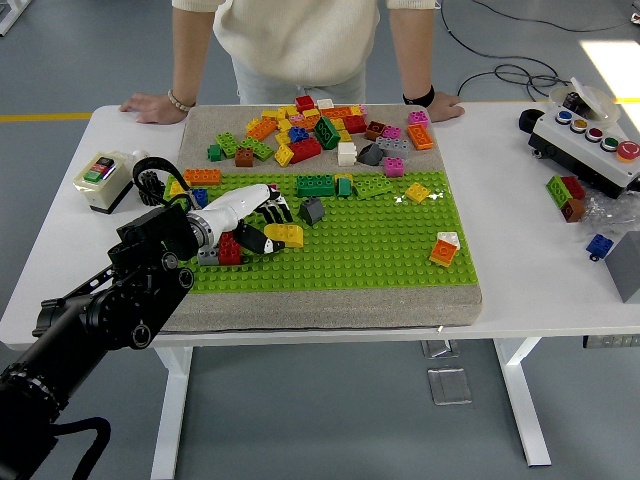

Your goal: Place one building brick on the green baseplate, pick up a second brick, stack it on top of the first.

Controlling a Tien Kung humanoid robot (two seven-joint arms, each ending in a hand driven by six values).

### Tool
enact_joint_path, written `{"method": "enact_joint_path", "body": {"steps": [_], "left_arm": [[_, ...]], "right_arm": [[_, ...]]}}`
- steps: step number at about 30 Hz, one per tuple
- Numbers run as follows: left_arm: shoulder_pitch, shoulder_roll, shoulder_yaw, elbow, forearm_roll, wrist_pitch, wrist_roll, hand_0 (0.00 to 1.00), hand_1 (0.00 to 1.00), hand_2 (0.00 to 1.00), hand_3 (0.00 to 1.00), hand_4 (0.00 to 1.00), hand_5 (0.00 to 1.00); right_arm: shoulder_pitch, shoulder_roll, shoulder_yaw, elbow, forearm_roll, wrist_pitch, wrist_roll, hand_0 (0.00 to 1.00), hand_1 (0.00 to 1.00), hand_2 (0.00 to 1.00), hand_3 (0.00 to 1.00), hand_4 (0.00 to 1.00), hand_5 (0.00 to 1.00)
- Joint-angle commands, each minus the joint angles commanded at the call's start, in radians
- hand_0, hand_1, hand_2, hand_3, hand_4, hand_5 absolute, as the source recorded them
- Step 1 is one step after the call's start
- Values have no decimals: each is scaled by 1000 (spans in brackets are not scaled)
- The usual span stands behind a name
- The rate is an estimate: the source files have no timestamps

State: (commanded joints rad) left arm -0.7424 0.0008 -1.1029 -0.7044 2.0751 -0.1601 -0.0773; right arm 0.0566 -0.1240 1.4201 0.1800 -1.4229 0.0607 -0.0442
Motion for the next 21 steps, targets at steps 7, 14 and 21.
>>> {"method": "enact_joint_path", "body": {"steps": [7,14,21], "left_arm": [[0,0,5,3,-10,9,1,671,605,573,560,775,45],[0,2,6,-3,-9,20,-1,646,594,576,567,757,39],[3,3,8,-4,-11,21,-1,631,586,573,565,744,31]], "right_arm": [[-1,0,1,0,0,0,0,760,688,734,755,998,505],[-1,0,1,0,1,0,0,760,688,733,754,998,505],[-2,0,-2,0,2,-1,0,760,688,735,754,998,504]]}}
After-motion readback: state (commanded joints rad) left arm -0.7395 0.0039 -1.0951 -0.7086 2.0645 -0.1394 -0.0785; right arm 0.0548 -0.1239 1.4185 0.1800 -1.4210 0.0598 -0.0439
